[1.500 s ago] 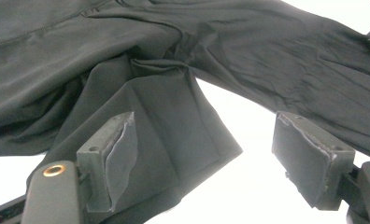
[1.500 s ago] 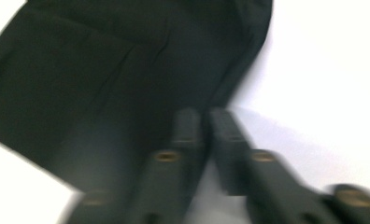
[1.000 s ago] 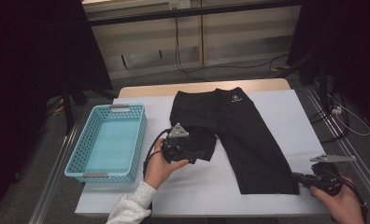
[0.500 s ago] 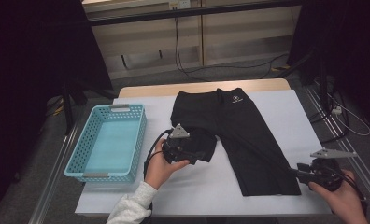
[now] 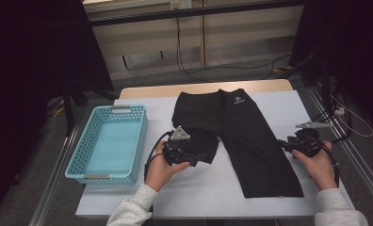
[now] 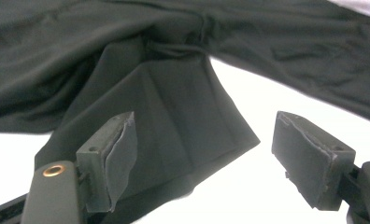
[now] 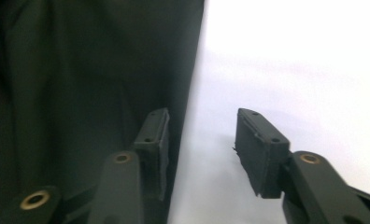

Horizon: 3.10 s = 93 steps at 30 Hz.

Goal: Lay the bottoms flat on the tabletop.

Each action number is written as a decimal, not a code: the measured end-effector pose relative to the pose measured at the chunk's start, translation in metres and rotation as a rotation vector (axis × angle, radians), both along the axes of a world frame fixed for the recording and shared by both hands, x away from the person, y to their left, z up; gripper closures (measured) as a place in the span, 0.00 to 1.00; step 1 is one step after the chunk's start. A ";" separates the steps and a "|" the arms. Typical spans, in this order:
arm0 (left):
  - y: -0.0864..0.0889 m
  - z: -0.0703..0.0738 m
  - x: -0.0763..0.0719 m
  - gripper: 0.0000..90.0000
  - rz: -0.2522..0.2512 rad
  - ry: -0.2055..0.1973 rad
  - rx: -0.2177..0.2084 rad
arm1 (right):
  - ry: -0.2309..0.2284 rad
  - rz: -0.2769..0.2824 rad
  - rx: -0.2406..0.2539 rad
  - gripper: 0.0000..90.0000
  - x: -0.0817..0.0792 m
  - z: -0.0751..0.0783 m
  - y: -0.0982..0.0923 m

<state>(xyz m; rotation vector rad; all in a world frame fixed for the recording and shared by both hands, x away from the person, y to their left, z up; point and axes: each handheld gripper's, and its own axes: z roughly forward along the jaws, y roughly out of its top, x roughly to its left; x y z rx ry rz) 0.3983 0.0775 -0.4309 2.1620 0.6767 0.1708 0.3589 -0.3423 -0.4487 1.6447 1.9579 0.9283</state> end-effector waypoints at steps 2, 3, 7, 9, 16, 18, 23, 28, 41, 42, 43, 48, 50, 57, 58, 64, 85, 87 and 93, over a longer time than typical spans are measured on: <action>0.000 -0.004 0.001 0.25 0.004 0.003 0.007 | -0.010 -0.002 -0.005 0.63 0.009 -0.002 0.002; 0.001 -0.005 0.002 0.25 0.008 0.006 0.010 | -0.005 -0.002 -0.007 0.63 0.014 -0.004 0.004; 0.004 -0.004 0.002 0.25 0.019 0.009 0.014 | 0.008 -0.002 -0.007 0.65 0.025 -0.010 0.014; 0.005 -0.005 0.002 0.25 0.021 0.012 0.010 | 0.004 0.013 -0.059 0.82 0.025 -0.009 0.017; 0.005 -0.006 0.002 0.25 0.025 0.005 0.018 | 0.040 0.005 -0.001 1.00 0.019 -0.007 0.006; 0.004 -0.005 0.002 0.25 0.019 0.008 0.017 | 0.052 -0.004 0.017 1.00 0.016 -0.007 0.003; 0.002 -0.006 0.002 0.25 0.016 0.009 0.018 | 0.054 -0.015 0.027 1.00 0.012 -0.006 -0.005; 0.001 -0.004 0.001 0.25 0.013 0.002 0.012 | 0.050 -0.031 0.028 1.00 0.006 -0.006 -0.014; -0.002 -0.003 0.002 0.25 0.009 -0.004 0.005 | 0.046 -0.066 0.025 1.00 -0.007 -0.006 -0.033; -0.002 -0.003 0.002 0.25 0.011 -0.003 0.001 | 0.043 -0.066 0.020 1.00 -0.008 -0.006 -0.032; -0.002 -0.003 0.002 0.25 0.011 -0.004 0.002 | 0.042 -0.065 0.012 1.00 -0.008 -0.006 -0.032; -0.004 -0.002 0.001 0.25 0.003 -0.005 0.007 | 0.052 -0.079 0.008 1.00 -0.011 -0.004 -0.034; -0.003 -0.001 0.001 0.25 0.004 -0.008 0.008 | 0.044 -0.084 0.014 1.00 -0.014 -0.002 -0.036; -0.001 -0.003 0.002 0.25 0.013 -0.004 0.009 | 0.032 -0.085 -0.006 0.98 -0.019 -0.003 -0.037; -0.001 -0.002 0.002 0.25 0.012 -0.006 0.008 | 0.023 -0.095 -0.022 0.91 -0.019 -0.003 -0.036; 0.001 -0.001 0.003 0.25 0.016 -0.003 0.007 | 0.024 -0.073 -0.022 0.73 -0.029 -0.002 -0.032; -0.003 0.003 -0.001 0.25 0.004 -0.013 -0.005 | 0.107 0.030 0.003 1.00 -0.087 0.002 -0.015; -0.002 0.004 0.000 0.25 0.003 -0.013 -0.003 | 0.114 0.026 0.003 1.00 -0.087 0.002 -0.020; 0.001 0.003 0.003 0.25 0.024 -0.014 -0.003 | 0.095 -0.001 -0.040 0.92 -0.090 0.003 -0.034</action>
